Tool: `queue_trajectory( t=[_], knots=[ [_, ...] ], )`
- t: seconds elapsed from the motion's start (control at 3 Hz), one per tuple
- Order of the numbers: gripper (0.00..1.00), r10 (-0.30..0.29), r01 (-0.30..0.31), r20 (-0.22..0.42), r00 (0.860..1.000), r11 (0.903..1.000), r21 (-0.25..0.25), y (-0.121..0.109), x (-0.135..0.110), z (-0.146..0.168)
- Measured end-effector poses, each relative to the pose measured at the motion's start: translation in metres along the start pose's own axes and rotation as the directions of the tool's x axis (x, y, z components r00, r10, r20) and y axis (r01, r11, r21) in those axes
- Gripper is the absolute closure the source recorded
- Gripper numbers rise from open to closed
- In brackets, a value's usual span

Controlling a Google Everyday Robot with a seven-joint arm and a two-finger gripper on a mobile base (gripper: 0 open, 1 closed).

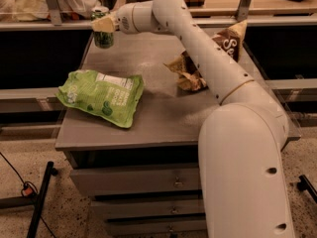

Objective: Knock green can over

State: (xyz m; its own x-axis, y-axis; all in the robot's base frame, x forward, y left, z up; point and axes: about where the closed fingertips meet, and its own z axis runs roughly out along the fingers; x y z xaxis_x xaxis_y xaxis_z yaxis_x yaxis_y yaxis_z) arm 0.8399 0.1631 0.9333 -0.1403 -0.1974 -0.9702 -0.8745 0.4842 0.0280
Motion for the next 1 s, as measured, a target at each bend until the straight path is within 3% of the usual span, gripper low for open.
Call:
queue_trajectory(
  t=[0.33, 0.67, 1.0],
  knots=[
    [1.0, 0.001, -0.001, 0.002, 1.0, 1.0, 0.002, 0.0, 0.0, 0.001],
    [1.0, -0.033, 0.036, -0.06, 0.998, 0.9985, 0.041, -0.002, 0.002, -0.003],
    [1.0, -0.093, 0.11, -0.184, 0.979, 0.9902, 0.085, -0.004, -0.006, -0.023]
  ],
)
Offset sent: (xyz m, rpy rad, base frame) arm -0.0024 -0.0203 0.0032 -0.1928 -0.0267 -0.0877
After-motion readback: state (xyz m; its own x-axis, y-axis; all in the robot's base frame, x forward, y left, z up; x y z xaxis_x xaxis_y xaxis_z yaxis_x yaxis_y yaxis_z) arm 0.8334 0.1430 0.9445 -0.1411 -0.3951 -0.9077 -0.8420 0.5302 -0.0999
